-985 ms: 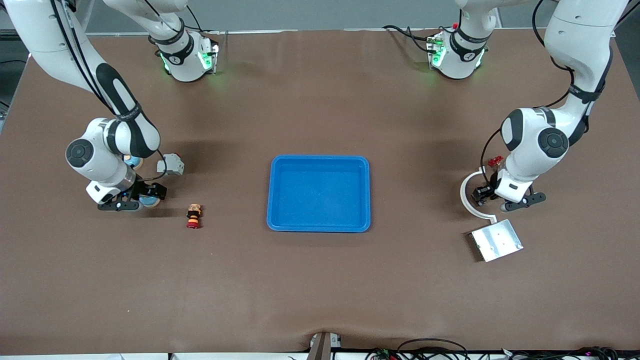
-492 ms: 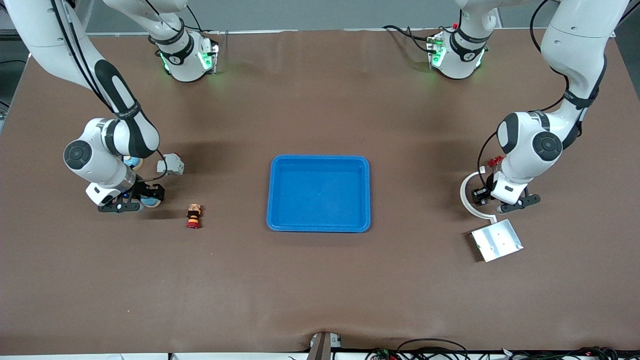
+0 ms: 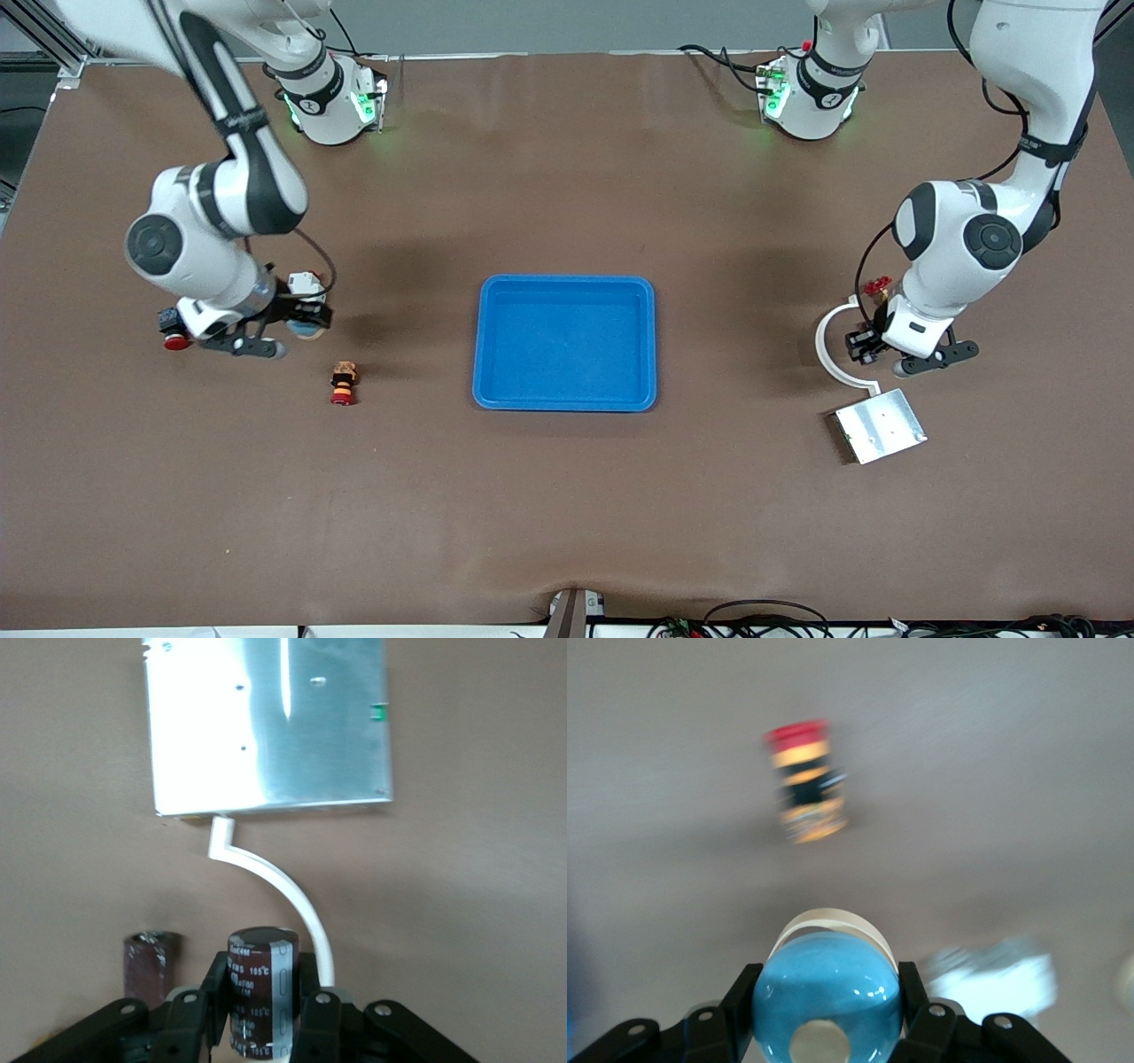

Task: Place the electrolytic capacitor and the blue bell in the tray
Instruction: 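Carry the bell and capacitor toward the blue tray with both grippers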

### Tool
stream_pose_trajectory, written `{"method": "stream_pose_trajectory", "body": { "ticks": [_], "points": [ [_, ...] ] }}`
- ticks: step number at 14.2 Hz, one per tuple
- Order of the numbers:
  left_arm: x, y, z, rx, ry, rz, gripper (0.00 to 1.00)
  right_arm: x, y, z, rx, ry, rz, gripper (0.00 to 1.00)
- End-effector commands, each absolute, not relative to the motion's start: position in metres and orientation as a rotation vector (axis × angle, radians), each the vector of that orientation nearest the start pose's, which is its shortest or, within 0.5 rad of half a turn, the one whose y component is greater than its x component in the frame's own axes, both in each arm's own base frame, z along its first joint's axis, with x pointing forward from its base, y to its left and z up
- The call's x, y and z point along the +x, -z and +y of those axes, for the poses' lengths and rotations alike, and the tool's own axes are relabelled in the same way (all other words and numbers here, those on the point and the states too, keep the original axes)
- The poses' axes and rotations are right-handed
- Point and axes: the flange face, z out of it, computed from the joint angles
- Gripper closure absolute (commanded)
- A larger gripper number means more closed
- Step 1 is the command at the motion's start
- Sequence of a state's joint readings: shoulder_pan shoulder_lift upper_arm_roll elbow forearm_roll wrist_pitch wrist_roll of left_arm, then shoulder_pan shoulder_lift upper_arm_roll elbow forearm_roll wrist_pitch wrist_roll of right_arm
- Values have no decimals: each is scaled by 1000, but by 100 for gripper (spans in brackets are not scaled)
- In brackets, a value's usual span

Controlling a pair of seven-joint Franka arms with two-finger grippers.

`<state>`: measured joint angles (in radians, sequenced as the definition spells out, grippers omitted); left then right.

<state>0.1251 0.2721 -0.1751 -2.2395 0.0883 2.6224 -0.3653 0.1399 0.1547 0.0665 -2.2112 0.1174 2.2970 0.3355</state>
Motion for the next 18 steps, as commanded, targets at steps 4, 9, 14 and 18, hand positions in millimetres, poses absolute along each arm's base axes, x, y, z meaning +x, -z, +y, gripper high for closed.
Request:
{"method": "stream_pose_trajectory", "body": {
  "ticks": [4, 9, 14, 18],
  "points": [
    [554, -289, -120, -3156, 142, -523, 100, 465, -303, 267, -2949, -83, 694, 100],
    [546, -286, -195, -3177, 104, -686, 100, 440, -269, 352, -2931, -83, 840, 100],
    [538, -285, -244, -3179, 85, -780, 100, 470, -237, 408, -2948, 41, 984, 100],
    [531, -278, -259, -3179, 62, -767, 100, 480, -206, 434, -2932, 34, 1036, 100]
  ]
}}
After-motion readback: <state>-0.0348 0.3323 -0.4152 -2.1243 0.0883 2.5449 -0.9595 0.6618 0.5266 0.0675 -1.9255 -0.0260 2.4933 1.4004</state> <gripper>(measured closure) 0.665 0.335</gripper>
